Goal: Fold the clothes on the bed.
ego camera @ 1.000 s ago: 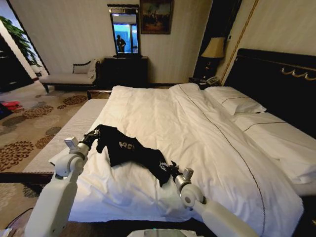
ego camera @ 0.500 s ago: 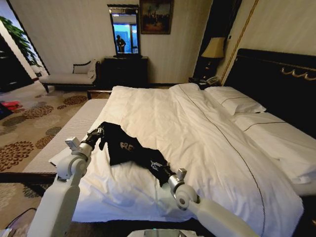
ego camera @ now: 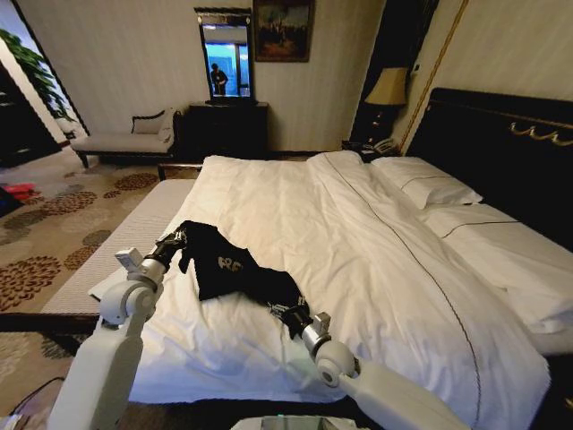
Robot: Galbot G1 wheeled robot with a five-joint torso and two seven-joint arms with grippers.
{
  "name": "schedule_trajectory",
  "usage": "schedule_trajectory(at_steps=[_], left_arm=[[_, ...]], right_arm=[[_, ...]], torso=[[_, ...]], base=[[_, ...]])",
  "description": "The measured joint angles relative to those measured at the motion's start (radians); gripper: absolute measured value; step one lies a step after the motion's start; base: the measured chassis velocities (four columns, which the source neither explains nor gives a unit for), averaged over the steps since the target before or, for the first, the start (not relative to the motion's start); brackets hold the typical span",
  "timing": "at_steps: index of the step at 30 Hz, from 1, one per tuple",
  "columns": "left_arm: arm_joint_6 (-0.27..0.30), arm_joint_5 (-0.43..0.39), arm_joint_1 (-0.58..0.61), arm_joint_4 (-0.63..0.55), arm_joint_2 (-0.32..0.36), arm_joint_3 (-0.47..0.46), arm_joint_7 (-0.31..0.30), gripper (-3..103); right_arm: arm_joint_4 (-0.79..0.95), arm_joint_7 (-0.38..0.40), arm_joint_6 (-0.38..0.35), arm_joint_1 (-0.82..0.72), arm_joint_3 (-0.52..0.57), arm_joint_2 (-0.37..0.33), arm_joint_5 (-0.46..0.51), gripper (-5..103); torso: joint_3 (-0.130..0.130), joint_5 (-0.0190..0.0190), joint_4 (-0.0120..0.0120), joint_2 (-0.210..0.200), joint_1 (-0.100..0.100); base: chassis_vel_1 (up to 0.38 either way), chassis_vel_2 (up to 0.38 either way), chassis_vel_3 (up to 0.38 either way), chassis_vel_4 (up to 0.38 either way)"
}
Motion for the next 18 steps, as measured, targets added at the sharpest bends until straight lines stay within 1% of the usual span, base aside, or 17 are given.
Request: schedule_trajectory(at_steps=[10,12,13,15,17,18], left_arm=[[0.005,-0.009,-0.002,-0.008,0.002,-0.001,-0.006,2],[0.008,-0.014,-0.003,-0.010,0.003,-0.003,-0.007,2],[0.010,-0.018,-0.004,-0.011,0.005,-0.005,-0.008,2],[0.011,-0.024,-0.004,-0.013,0.007,-0.009,-0.010,2],[0.011,-0.026,-0.004,-0.013,0.008,-0.010,-0.010,2],[0.011,-0.028,-0.005,-0.014,0.009,-0.012,-0.011,2]], right_arm=[[-0.044,-0.005,0.005,0.014,-0.029,0.013,-0.025,100],[-0.050,-0.006,0.005,0.014,-0.029,0.014,-0.025,101],[-0.055,-0.006,0.004,0.014,-0.029,0.015,-0.025,99],[-0.062,-0.006,0.002,0.015,-0.026,0.017,-0.025,89],[-0.063,-0.006,0.002,0.016,-0.025,0.017,-0.025,89],[-0.067,-0.006,0.001,0.016,-0.022,0.019,-0.025,78]], torso=[[0.000,0.0000,-0.0001,0.000,0.000],[0.000,0.0000,-0.0001,0.000,0.000],[0.000,0.0000,-0.0001,0.000,0.000],[0.000,0.0000,-0.0001,0.000,0.000],[0.000,0.0000,-0.0001,0.000,0.000],[0.000,0.0000,-0.0001,0.000,0.000]], base=[[0.000,0.000,0.000,0.000],[0.000,0.000,0.000,0.000],[0.000,0.000,0.000,0.000],[0.000,0.000,0.000,0.000],[0.000,0.000,0.000,0.000],[0.000,0.000,0.000,0.000]])
